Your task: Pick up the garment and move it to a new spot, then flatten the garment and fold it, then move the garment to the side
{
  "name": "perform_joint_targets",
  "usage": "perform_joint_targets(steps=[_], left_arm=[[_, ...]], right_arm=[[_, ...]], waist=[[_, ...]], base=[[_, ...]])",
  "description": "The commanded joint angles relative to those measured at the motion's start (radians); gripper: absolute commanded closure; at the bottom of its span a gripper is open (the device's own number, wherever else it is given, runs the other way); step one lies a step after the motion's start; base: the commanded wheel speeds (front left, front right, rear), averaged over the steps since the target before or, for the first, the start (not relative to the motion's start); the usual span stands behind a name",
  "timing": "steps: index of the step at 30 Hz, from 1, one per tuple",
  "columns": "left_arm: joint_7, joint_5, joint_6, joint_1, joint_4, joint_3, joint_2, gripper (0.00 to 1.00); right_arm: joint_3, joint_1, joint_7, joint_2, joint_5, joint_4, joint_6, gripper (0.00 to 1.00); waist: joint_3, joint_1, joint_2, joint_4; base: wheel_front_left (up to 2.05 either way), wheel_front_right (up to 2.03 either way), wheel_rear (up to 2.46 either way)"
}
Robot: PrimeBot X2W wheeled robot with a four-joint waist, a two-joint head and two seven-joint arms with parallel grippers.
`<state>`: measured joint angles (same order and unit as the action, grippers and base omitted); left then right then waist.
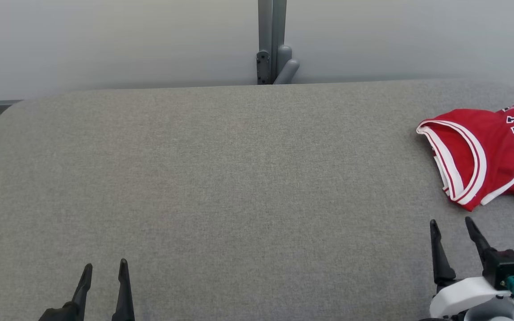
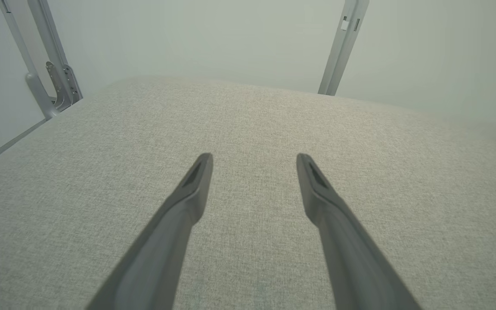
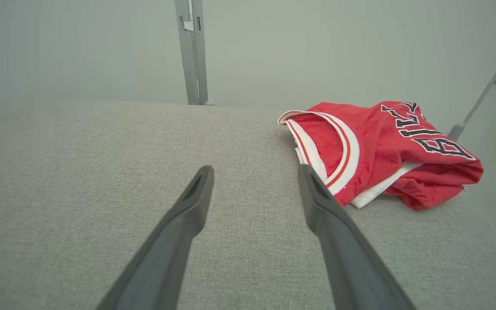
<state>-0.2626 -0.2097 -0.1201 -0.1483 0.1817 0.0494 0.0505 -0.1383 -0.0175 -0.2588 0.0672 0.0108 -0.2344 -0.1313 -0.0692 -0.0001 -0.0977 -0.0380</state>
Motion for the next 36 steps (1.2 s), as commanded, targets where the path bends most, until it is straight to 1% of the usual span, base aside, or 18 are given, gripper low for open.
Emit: perform_joint_targets(steps=[1,3,7,14,20,30,31,32,36], left_arm=[[-0.002,-0.009,-0.004,0.020,0.012,-0.007,0.001,0.00],[-0.002,-0.017,-0.007,0.030,0.022,-0.019,0.001,0.00],[-0.002,-0.022,-0.009,0.041,0.033,-0.032,0.001,0.00],[-0.002,-0.035,-0.010,0.048,0.060,-0.035,0.001,0.00],[-0.002,-0.037,-0.011,0.052,0.068,-0.031,0.001,0.00],[-0.002,-0.037,-0.012,0.055,0.074,-0.038,0.001,0.00],[-0.002,-0.039,-0.005,0.043,0.066,-0.021,0.001,0.00],[-0.001,-0.026,-0.008,0.053,0.077,-0.045,0.002,0.00],[-0.001,-0.023,-0.010,0.036,0.081,-0.030,0.003,0.00]], right_arm=[[0.009,-0.030,-0.006,-0.009,-0.019,0.007,0.001,0.00],[0.026,-0.042,-0.006,-0.013,-0.040,0.004,0.001,0.00],[0.029,-0.045,-0.006,-0.015,-0.050,0.003,0.001,0.00],[0.027,-0.055,-0.006,-0.016,-0.023,0.014,0.001,0.00],[0.010,-0.065,-0.006,-0.017,-0.013,0.000,0.001,0.00],[0.014,-0.056,-0.005,-0.017,0.003,-0.019,0.001,0.00],[0.036,-0.045,-0.005,-0.017,0.004,-0.026,0.001,0.00],[0.004,-0.062,-0.005,-0.017,0.014,-0.023,0.003,0.00],[0.020,-0.065,-0.004,-0.017,0.010,-0.032,0.001,0.00]], waist=[[0.025,0.0001,0.0002,-0.021],[0.032,0.0001,0.0002,-0.024],[0.038,0.0001,0.0002,-0.025],[0.046,0.0001,0.0002,-0.013],[0.045,0.0001,0.0002,-0.007],[0.045,0.0001,0.0002,0.000],[0.045,0.0001,0.0002,-0.011],[0.051,0.0001,0.0002,-0.077],[0.059,0.0001,0.0002,-0.082]], base=[[0.00,0.00,0.00],[0.00,0.00,0.00],[0.00,0.00,0.00],[0.00,0.00,0.00],[0.00,0.00,0.00],[0.00,0.00,0.00],[0.00,0.00,0.00],[0.00,0.00,0.00],[0.00,0.00,0.00]])
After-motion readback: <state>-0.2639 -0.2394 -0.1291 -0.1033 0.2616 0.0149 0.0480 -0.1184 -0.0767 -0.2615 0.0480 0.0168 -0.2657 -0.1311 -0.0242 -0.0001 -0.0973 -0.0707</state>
